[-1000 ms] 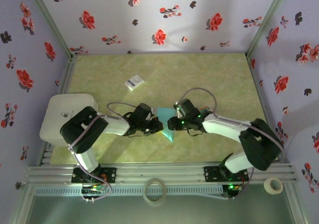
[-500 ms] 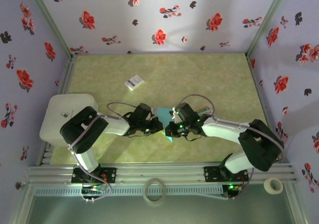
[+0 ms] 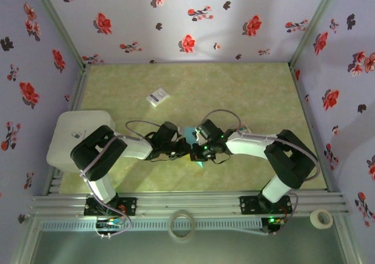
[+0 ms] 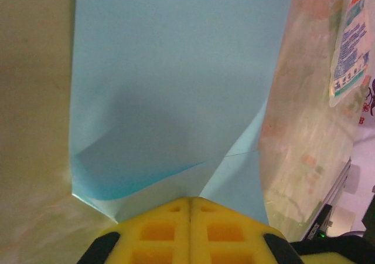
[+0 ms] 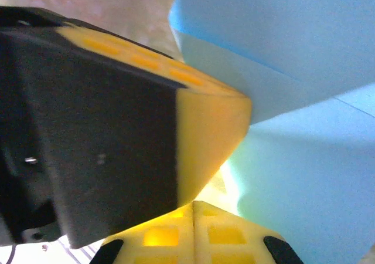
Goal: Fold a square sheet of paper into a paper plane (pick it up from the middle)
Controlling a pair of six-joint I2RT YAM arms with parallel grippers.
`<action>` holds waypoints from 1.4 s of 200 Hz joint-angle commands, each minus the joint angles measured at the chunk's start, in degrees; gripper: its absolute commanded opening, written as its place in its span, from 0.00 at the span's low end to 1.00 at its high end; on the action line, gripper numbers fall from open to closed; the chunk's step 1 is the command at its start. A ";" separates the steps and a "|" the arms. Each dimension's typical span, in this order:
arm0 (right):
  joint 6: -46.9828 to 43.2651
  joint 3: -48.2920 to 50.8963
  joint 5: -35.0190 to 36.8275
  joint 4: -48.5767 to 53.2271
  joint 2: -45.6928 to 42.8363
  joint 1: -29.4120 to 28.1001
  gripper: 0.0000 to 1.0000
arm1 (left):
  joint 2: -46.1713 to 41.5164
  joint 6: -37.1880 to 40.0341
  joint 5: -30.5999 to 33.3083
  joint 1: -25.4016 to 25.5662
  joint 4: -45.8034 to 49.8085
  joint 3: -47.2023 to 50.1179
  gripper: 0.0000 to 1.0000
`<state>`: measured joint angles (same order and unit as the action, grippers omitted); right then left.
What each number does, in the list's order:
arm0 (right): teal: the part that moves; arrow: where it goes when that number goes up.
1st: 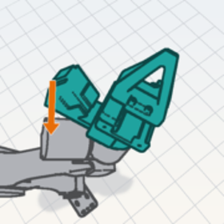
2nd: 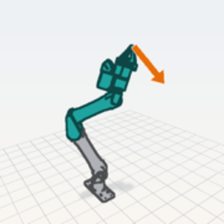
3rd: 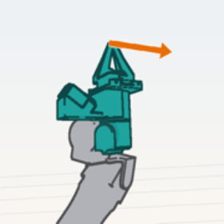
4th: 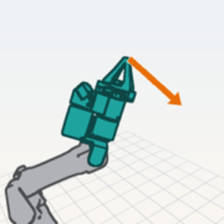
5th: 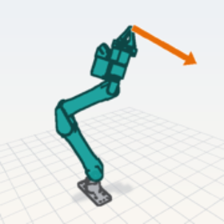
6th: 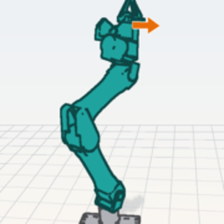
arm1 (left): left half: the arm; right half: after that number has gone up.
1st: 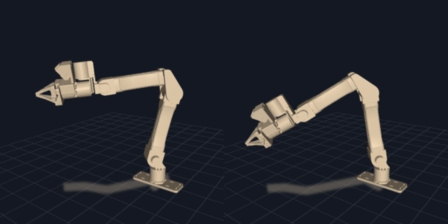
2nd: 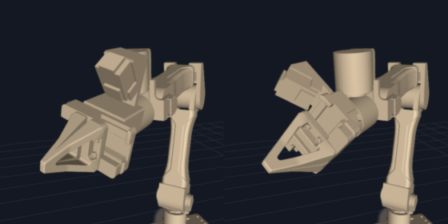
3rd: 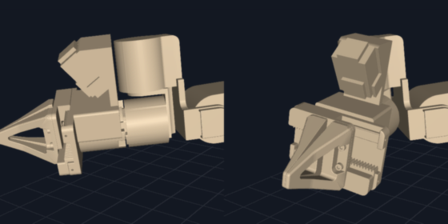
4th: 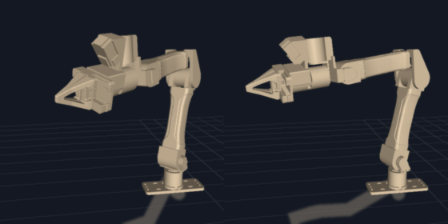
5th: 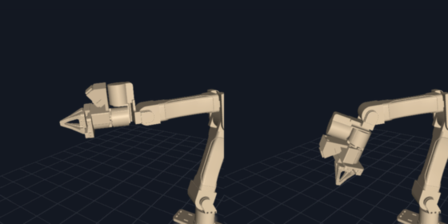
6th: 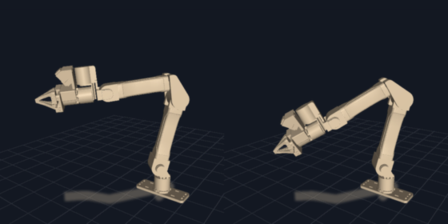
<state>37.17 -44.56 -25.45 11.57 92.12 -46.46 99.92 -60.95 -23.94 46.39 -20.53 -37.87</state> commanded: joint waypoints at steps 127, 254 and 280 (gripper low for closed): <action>1.69 8.29 -0.39 -2.87 -3.19 0.24 0.08 | 1.09 1.87 2.26 -0.23 4.49 -0.20 0.00; 9.19 19.33 -0.34 -7.39 -14.63 0.61 0.09 | 1.08 1.49 2.50 -0.57 4.10 0.43 0.00; 8.86 16.37 1.85 -3.67 -20.31 0.98 0.09 | 0.57 1.36 2.50 -0.60 3.93 0.55 0.00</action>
<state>45.10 -25.98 -25.89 3.36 76.29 -46.06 99.92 -60.93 -23.75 46.24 -20.49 -37.89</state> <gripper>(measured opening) 0.093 0.046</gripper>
